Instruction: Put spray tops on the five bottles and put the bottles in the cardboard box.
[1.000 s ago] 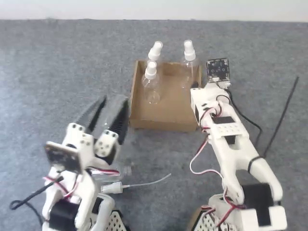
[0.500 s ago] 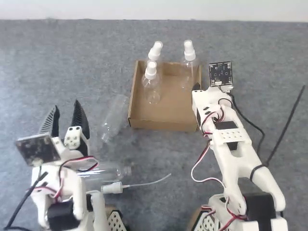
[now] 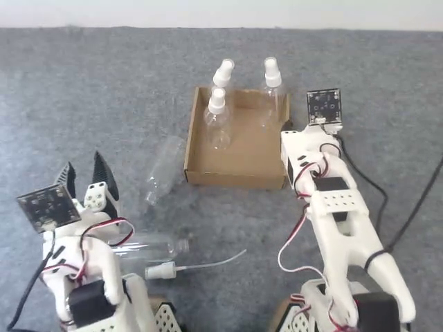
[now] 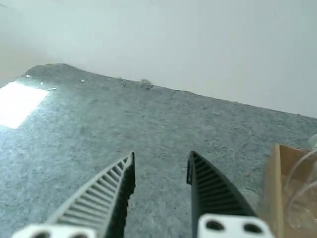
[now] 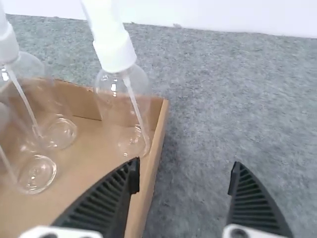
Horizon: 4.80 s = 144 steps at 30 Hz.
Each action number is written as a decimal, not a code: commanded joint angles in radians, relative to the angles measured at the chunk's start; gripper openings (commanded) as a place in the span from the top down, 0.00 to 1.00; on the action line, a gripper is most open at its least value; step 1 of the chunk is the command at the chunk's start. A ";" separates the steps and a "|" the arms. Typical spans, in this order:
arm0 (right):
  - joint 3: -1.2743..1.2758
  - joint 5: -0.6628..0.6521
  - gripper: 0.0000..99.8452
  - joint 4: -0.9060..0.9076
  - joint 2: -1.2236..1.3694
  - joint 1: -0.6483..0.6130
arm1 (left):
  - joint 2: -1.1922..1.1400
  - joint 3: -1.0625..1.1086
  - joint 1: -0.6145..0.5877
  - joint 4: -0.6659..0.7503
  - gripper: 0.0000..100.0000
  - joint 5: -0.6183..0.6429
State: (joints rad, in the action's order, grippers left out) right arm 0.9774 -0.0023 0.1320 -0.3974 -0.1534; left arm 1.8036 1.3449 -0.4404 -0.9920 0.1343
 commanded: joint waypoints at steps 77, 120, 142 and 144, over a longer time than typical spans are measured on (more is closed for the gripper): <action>-0.311 -0.080 0.83 0.855 -0.456 -0.792 | 0.018 0.113 -0.342 0.167 0.84 0.112; -1.102 0.655 0.83 0.682 0.618 -0.756 | 0.018 0.113 -0.342 0.164 0.84 0.112; -1.433 0.713 0.73 0.885 0.990 -0.757 | 0.018 0.113 -0.341 0.164 0.84 0.112; -1.447 0.713 0.73 0.885 1.012 -0.757 | 0.018 0.113 -0.341 0.164 0.84 0.112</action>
State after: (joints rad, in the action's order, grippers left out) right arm -0.3882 0.7004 1.0019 0.6107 -0.9268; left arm 1.8036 1.4615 -0.7795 -0.8585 0.2355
